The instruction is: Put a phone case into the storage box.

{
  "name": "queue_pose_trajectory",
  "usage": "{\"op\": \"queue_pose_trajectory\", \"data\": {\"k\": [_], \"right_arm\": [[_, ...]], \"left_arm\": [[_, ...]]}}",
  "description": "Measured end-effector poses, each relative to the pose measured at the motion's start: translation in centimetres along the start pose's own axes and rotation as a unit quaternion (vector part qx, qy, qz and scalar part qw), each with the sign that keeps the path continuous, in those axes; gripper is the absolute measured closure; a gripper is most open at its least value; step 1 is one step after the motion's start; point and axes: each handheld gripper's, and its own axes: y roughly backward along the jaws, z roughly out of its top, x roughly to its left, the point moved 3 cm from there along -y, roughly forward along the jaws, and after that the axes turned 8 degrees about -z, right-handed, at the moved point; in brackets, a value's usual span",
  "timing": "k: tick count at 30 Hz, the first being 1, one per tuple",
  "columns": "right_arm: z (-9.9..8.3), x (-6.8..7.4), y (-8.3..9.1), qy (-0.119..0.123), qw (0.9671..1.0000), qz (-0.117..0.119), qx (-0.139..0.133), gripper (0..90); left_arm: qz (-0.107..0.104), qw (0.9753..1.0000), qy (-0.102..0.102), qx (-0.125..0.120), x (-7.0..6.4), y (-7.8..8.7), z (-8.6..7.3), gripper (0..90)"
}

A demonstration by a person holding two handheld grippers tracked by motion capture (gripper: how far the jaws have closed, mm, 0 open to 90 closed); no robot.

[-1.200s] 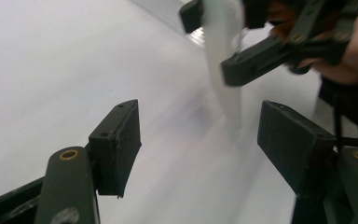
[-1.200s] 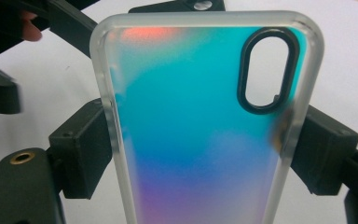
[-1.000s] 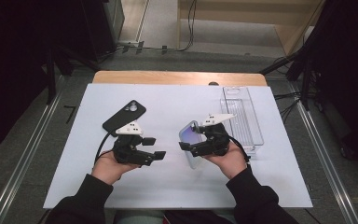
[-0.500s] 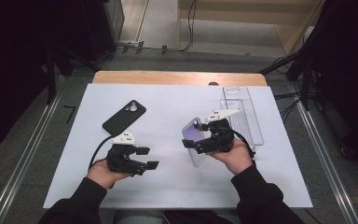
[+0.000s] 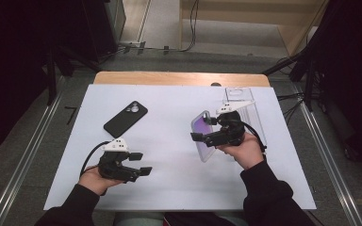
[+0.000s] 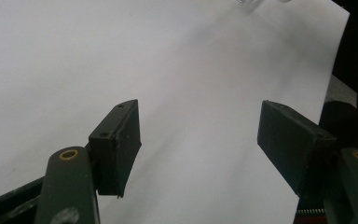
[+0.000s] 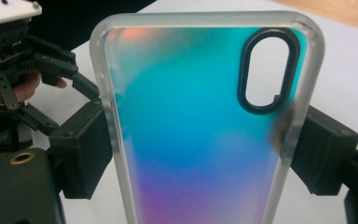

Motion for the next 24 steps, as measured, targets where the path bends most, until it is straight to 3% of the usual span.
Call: {"op": "queue_pose_trajectory", "data": {"k": [3,7,15,18,24], "right_arm": [[0.5,-0.6,0.7,-0.005,1.0000,-0.004,-0.005,15.2],[1.1,-1.5,1.4,-0.013,0.9998,-0.013,-0.005,15.2],[1.9,-3.5,2.9,-0.029,0.9982,-0.044,-0.027,15.2],[2.2,-4.3,3.5,-0.027,0.9967,-0.065,-0.039,15.2],[2.3,-6.0,4.2,-0.053,0.9928,-0.097,-0.047,15.2]], "left_arm": [[0.009,0.9999,0.013,-0.005,0.2,0.4,0.0,30.4],[0.003,0.9993,0.035,-0.013,0.3,0.9,-0.1,30.4],[0.033,0.9986,0.039,-0.017,0.9,1.3,-1.2,30.3],[0.043,0.9984,0.034,-0.010,0.9,1.3,-1.6,30.3],[0.054,0.9978,0.038,-0.010,0.9,1.5,-2.1,30.3]]}}
